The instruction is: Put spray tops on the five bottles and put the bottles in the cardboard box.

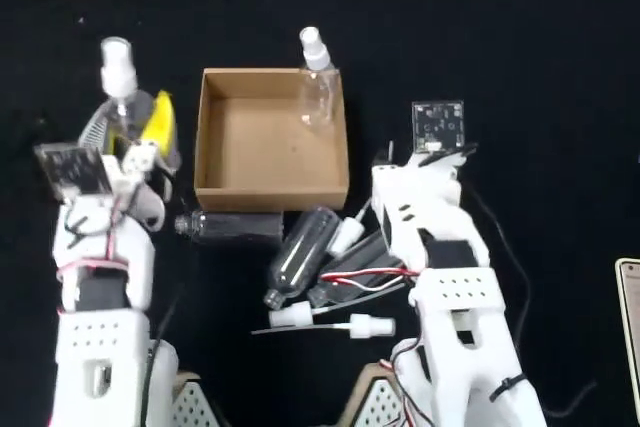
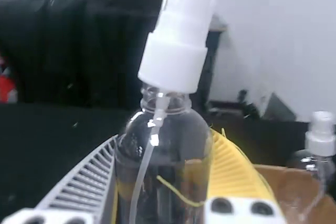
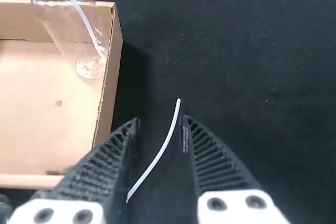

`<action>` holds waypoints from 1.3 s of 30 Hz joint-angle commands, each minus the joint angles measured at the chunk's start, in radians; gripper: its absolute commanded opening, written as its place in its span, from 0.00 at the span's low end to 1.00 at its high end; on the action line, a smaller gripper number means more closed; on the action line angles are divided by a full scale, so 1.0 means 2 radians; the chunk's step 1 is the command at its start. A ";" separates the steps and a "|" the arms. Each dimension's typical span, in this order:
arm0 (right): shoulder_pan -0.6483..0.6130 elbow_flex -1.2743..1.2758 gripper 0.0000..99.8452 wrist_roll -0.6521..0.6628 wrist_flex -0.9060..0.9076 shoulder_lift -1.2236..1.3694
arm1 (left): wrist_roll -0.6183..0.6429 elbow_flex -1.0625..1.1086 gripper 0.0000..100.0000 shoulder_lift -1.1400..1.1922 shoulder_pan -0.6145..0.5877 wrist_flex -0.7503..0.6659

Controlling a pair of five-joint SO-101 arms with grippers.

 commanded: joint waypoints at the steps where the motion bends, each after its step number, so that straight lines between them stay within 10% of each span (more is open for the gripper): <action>1: 0.008 -0.003 0.10 -0.004 -0.018 -0.019 | 0.000 -0.073 0.07 0.088 -0.053 -0.012; 7: 0.008 -0.003 0.10 -0.004 -0.018 -0.019 | 0.000 -0.089 0.07 0.205 -0.109 -0.023; 18: 0.008 -0.003 0.10 -0.004 -0.018 -0.019 | 0.000 -0.009 0.07 0.354 -0.226 -0.360; 39: 0.008 -0.003 0.10 -0.004 -0.018 -0.019 | 0.000 -0.030 0.07 0.635 -0.316 -0.644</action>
